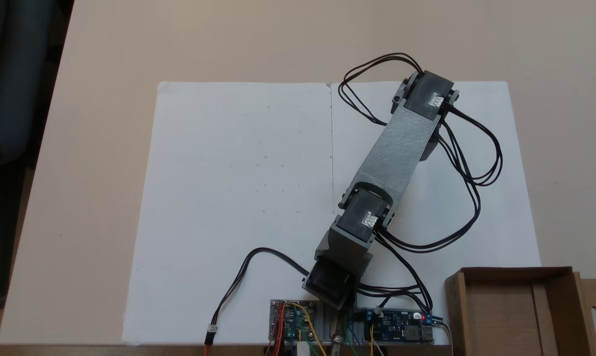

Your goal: Grasp a green dice and put it in the bin.

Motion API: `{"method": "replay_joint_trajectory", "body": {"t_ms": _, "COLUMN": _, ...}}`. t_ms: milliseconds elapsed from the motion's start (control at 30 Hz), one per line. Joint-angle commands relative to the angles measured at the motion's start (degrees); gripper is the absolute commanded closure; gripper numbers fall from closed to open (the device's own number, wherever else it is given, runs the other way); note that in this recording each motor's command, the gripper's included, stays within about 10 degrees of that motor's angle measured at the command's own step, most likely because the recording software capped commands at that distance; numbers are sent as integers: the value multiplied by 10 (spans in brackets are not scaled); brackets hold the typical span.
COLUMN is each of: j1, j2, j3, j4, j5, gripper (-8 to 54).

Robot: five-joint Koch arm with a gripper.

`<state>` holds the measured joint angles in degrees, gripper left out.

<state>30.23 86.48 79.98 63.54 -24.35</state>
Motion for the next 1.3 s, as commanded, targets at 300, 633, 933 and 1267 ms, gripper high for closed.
{"method": "replay_joint_trajectory", "body": {"t_ms": 300, "j1": 15, "j2": -2, "j3": -21, "j4": -34, "j5": -81, "gripper": 10}}
{"method": "replay_joint_trajectory", "body": {"t_ms": 633, "j1": 12, "j2": -7, "j3": -21, "j4": -35, "j5": -80, "gripper": 11}}
{"method": "replay_joint_trajectory", "body": {"t_ms": 933, "j1": -1, "j2": -26, "j3": -17, "j4": -38, "j5": -79, "gripper": 12}}
{"method": "replay_joint_trajectory", "body": {"t_ms": 1267, "j1": -1, "j2": -83, "j3": -17, "j4": -39, "j5": -77, "gripper": 11}}
